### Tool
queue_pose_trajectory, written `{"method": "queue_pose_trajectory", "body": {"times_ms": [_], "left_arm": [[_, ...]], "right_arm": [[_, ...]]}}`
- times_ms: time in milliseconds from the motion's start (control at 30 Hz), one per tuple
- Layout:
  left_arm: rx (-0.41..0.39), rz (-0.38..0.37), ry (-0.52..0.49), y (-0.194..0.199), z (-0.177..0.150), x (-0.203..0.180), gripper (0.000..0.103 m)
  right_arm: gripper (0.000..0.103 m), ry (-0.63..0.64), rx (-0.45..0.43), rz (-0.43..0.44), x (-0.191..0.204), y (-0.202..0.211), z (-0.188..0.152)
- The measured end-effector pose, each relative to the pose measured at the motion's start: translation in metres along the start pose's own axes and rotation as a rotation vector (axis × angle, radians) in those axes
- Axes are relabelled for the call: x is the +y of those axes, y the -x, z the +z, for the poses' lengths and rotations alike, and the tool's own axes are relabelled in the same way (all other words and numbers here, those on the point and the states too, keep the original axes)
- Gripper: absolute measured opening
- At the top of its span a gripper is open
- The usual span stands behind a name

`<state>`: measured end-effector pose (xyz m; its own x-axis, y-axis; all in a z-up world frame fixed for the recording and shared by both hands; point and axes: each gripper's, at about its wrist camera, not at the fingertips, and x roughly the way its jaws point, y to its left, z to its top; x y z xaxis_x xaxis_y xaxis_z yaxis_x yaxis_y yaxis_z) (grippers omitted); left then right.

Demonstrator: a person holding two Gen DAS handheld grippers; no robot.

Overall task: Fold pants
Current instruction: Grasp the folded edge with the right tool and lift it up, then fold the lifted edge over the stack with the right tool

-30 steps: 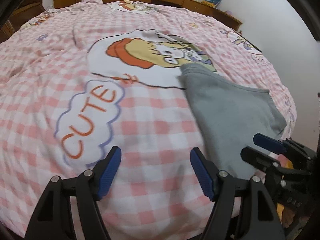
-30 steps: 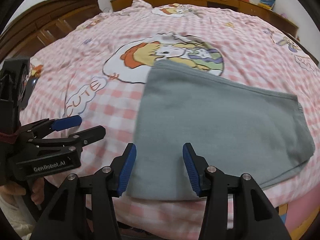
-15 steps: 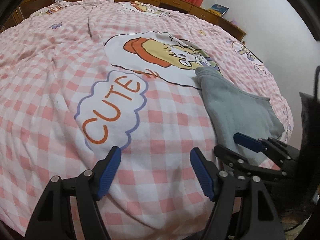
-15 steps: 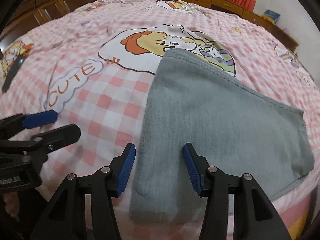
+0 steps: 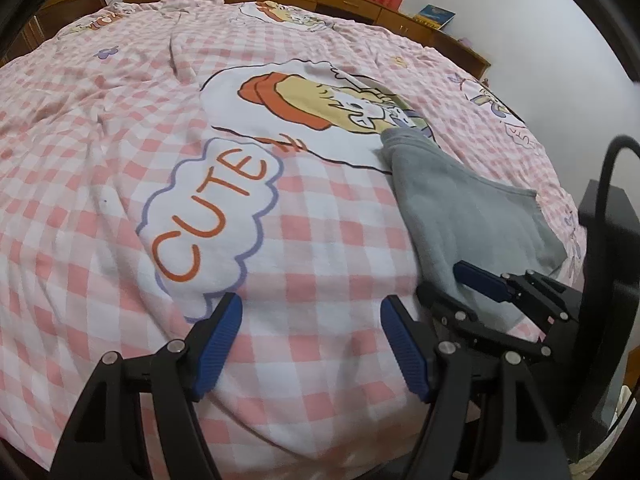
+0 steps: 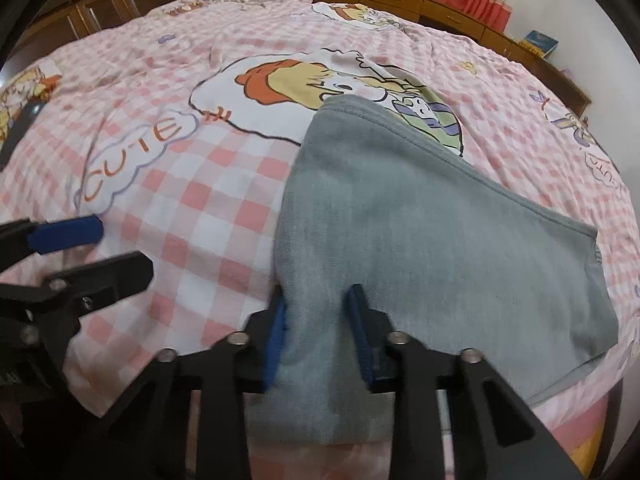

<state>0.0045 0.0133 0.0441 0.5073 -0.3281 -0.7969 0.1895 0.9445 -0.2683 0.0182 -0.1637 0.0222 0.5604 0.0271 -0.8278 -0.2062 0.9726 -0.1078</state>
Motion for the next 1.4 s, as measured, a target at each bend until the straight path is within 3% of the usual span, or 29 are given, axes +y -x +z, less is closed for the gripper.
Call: {"method": "queue_pose_trajectory", "body": {"times_ms": [233, 500, 933, 1400], "left_arm": [[-0.005, -0.027, -0.008, 0.006, 0.002, -0.007, 0.075], [-0.001, -0.073, -0.009, 0.01, 0.005, -0.017, 0.075], [-0.015, -0.097, -0.132, 0.008, 0.021, -0.067, 0.075], [0.041, -0.15, -0.277, -0.03, 0.043, -0.156, 0.075]], "right_arm": [[0.013, -0.074, -0.065, 0.114, -0.024, 0.033, 0.009], [0.013, -0.281, -0.178, 0.265, -0.097, 0.08, 0.017], [0.012, -0.464, -0.263, 0.337, -0.191, 0.113, 0.004], [0.012, -0.646, -0.236, 0.344, -0.292, 0.081, -0.033]]}}
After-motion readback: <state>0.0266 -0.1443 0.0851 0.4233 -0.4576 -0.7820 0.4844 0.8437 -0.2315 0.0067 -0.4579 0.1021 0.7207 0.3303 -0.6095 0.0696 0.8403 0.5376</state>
